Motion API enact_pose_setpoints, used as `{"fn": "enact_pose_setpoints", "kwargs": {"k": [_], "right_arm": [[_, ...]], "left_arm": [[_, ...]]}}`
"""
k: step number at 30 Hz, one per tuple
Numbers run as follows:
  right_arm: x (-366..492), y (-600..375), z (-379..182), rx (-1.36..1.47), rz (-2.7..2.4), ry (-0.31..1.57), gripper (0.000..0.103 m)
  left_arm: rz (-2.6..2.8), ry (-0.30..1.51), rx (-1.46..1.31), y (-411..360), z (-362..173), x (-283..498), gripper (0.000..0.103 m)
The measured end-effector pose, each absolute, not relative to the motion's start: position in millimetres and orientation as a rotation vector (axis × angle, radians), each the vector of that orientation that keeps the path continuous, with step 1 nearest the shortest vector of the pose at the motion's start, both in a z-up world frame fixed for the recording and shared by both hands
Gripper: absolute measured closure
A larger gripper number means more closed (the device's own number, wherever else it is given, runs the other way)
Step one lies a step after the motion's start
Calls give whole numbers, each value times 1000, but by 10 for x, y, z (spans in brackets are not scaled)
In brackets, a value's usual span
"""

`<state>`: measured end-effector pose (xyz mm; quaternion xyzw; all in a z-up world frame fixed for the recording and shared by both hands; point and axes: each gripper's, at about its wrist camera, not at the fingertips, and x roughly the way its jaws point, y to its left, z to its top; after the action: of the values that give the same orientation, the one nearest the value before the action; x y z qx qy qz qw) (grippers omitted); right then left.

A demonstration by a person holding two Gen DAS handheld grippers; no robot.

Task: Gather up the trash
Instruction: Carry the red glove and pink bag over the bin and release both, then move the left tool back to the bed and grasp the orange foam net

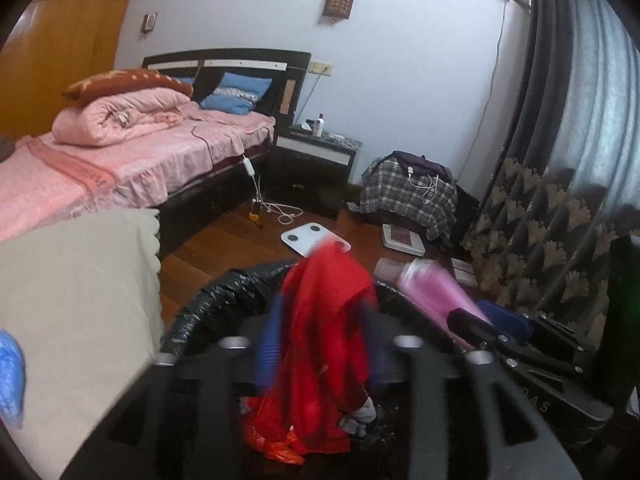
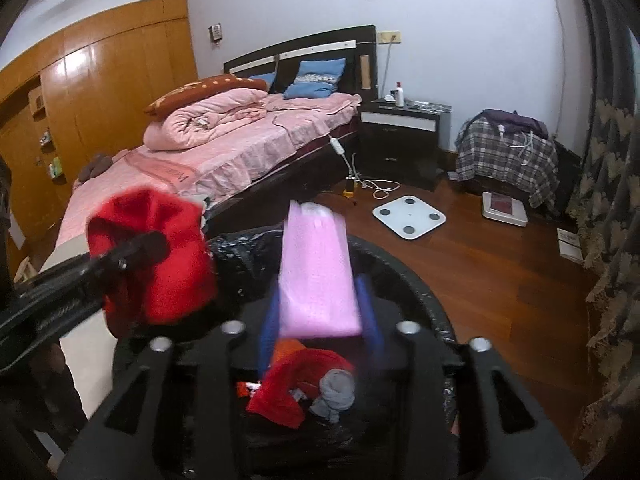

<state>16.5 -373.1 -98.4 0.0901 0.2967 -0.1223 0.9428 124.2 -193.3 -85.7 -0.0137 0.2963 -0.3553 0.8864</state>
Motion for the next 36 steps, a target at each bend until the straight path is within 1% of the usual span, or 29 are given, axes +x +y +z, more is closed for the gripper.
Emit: {"fn": "enact_pose_setpoints", "kwargs": {"k": [1,3,4,6,8,9,14,17,29,36], "right_arm": [[152,-3738,-989,179,-260,601,46],[119,-3739,-993,163,-285,583,28],[109,-3740,-995,158,-293,576,24],[83,-3735,-984,155,-300,557,12],[84,-3728,-963,162,-283,549,9],[88,-3698,-958,168,-270,548,6],[170,-3422,-904,160,-204,560,6],[275,-3161,-886,147,-141,572,6],[792,-1855,-803,56,130,583,6],[1068,-1336,-873,36,207,601,6]], "left_arm": [[-737,619,-27,-1908,-871,1248,54],[-726,623,-24,-1846,-890,1247,50],[-716,619,-24,-1812,-888,1244,46],[-687,606,-22,-1715,-875,1236,41],[-636,587,-15,-1543,-856,1222,32],[-618,582,-13,-1485,-848,1215,31],[-482,547,-2,-936,-799,1176,20],[-404,537,4,-631,-806,1146,17],[-72,550,-1,785,-987,1093,17],[45,595,-19,1344,-1160,1185,17]]}}
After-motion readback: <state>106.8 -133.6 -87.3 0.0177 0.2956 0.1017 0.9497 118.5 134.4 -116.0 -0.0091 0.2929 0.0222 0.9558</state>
